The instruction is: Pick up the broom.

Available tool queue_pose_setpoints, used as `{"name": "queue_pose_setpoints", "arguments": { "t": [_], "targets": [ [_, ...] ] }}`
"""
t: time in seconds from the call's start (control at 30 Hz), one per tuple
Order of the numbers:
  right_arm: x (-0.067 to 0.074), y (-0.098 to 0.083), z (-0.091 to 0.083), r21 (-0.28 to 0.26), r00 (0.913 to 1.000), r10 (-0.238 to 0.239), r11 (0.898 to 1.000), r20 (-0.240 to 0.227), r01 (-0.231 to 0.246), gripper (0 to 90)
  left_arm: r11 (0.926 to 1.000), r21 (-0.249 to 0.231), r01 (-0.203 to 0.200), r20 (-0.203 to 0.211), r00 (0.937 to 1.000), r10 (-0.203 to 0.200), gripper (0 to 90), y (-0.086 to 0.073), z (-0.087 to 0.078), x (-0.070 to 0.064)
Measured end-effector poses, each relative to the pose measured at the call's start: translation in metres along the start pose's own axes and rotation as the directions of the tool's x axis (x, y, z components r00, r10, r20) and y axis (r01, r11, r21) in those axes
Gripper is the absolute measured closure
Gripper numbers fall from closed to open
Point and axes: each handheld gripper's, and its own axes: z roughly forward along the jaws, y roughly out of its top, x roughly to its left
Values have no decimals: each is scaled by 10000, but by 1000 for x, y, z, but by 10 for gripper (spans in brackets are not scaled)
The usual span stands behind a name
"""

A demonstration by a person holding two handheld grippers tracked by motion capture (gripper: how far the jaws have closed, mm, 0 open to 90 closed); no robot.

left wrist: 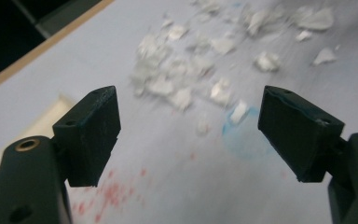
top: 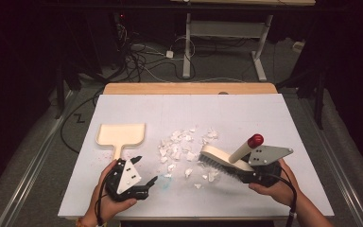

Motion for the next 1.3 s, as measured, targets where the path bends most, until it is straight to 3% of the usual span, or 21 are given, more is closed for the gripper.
{"name": "queue_pose_setpoints", "arguments": {
  "t": [0.13, 0.2, 0.27, 0.47, 0.67, 0.77, 0.93, 1.2, 1.23, 1.3],
  "targets": [
    [-9, -2, -3, -83, 9981, 161, 9998, 595, -156, 677, 9969, 237, 753, -465, 9962, -742, 204, -30, -10, 6],
    [-14, -3, -5, -107, 9956, 287, 9996, 895, -278, 677, 9965, 221, 810, -592, 9951, -795, 204, -34, -11, 5],
    [-20, -4, -6, -163, 9944, 328, 9994, 1005, -313, 677, 9929, 306, 1151, -656, 9914, -1129, 204, -40, -12, 5],
    [-35, -4, -4, -164, 9891, 413, 9991, 1411, -393, 678, 9907, 459, 1278, -937, 9880, -1231, 204, -44, -6, 6],
    [-61, -6, 7, -39, 9700, 771, 9969, 2305, -784, 678, 9891, 456, 1399, -988, 9859, -1349, 204, -48, -10, 7],
    [-71, -8, 14, 51, 9678, 977, 9948, 2319, -1016, 678, 9885, 440, 1444, -1005, 9851, -1395, 204, -49, -11, 8],
    [-85, -9, 28, 554, 9502, 747, 9939, 3025, -958, 678, 9893, 459, 1387, -875, 9871, -1344, 204, -48, -9, 8],
    [-102, -11, 43, 838, 9366, 862, 9891, 3395, -1214, 678, 9895, 568, 1332, -759, 9888, -1287, 204, -48, -7, 8],
    [-106, -11, 46, 750, 9315, 1099, 9867, 3468, -1443, 678, 9895, 551, 1338, -716, 9890, -1297, 204, -48, -8, 7],
    [-107, -12, 47, 709, 9306, 1174, 9860, 3466, -1508, 678, 9894, 551, 1345, -725, 9888, -1304, 204, -48, -9, 7]
  ]
}}
